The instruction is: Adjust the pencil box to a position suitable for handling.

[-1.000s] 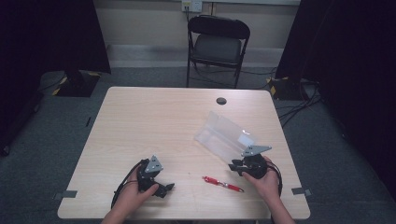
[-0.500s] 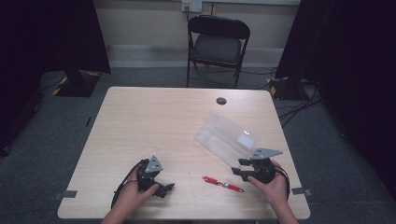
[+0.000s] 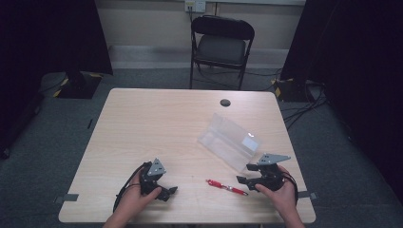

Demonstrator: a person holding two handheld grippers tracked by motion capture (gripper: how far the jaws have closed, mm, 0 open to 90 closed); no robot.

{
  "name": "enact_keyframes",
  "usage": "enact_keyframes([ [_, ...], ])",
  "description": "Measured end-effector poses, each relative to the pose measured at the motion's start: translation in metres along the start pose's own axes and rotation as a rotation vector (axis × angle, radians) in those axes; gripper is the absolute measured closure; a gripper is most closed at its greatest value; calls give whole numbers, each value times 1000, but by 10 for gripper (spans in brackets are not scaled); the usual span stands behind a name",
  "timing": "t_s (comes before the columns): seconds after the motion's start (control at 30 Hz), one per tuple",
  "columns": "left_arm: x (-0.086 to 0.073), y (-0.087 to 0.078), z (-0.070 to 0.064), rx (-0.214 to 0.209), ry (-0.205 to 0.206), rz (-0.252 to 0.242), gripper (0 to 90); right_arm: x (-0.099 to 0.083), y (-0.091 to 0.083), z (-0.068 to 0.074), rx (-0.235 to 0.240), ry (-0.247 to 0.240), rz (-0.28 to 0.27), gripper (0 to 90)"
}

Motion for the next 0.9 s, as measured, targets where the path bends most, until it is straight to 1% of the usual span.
enact_keyframes([
  [0.03,0,0,0,0,0,0,0,-1,0,0,0,7,2,273],
  [0.17,0,0,-1,0,-8,-2,0,-3,-1,3,2,6,5,254],
  [0.37,0,0,0,0,-1,-1,0,-6,1,7,30,-2,17,248],
  [0.5,0,0,0,0,-5,-1,0,-7,2,9,35,-15,20,245],
  [0.53,0,0,0,0,0,0,0,-7,2,9,35,-16,20,243],
  [0.6,0,0,0,0,-4,-1,0,-8,2,10,40,-15,25,242],
  [0.67,0,0,0,0,0,-1,0,-9,4,13,46,-19,28,242],
  [0.77,0,0,0,0,-1,0,0,-10,6,17,55,-44,40,242],
  [0.9,0,0,0,0,-2,0,0,-12,7,20,65,-46,49,243],
])
Point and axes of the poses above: each handheld gripper's, and its own axes: y roughly forward along the jaws, x roughly out of its top, z roughly to its left, the point moved 4 cm from there along y, roughly forward along the jaws, and after that the axes turned 9 degrees about -z, right-handed, at the moved point
